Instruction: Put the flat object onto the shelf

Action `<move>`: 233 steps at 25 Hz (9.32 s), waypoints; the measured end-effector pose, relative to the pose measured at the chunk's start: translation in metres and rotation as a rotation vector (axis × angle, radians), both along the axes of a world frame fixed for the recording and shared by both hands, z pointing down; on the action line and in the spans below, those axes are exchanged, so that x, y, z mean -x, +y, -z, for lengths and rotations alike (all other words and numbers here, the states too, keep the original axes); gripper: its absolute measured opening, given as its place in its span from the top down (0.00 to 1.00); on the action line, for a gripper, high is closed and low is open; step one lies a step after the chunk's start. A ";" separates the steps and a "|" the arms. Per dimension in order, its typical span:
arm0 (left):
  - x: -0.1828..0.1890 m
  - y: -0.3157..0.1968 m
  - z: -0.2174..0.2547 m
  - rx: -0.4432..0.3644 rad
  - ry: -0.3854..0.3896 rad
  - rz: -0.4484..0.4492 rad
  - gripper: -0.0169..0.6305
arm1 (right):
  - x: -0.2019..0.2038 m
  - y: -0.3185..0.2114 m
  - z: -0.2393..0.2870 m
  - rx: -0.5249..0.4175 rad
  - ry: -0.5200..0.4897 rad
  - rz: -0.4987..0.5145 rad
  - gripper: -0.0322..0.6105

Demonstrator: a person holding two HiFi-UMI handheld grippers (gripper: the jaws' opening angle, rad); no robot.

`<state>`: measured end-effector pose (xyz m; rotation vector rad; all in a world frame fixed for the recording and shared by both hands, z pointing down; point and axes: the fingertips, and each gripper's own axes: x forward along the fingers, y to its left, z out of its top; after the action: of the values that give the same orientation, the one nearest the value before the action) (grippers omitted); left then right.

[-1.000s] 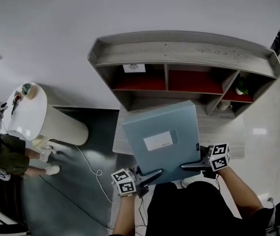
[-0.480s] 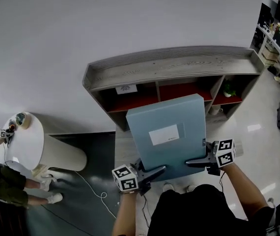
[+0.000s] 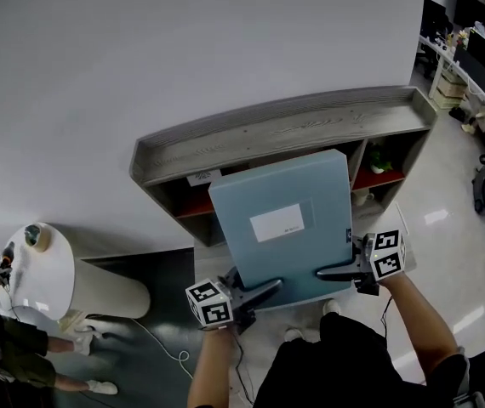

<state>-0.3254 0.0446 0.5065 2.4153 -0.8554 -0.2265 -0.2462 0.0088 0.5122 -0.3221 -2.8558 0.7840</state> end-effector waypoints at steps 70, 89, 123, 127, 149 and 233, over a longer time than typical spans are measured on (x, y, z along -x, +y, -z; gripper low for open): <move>-0.200 -0.357 0.200 -0.351 -0.234 -0.140 0.48 | -0.199 -0.350 0.194 -0.362 -0.130 -0.158 0.42; -0.179 -0.415 0.171 -0.377 -0.351 -0.083 0.47 | -0.175 -0.420 0.166 -0.464 -0.083 -0.187 0.36; -0.183 -0.426 0.155 -0.345 -0.446 -0.109 0.46 | -0.211 -0.437 0.188 -0.453 -0.174 -0.491 0.35; -0.182 -0.425 0.159 -0.351 -0.454 -0.098 0.46 | -0.211 -0.436 0.190 -0.466 -0.176 -0.491 0.35; -0.138 -0.404 0.173 -0.388 -0.471 0.118 0.45 | -0.212 -0.436 0.190 -0.507 -0.162 -0.491 0.36; -0.109 -0.322 0.174 -0.332 -0.292 0.340 0.53 | -0.274 -0.353 0.174 -0.412 0.012 -1.019 0.65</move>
<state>-0.2164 -0.2770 0.3329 2.6333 -1.4645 -0.1540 0.0280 -0.3439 0.3377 1.2441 -2.9427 0.2453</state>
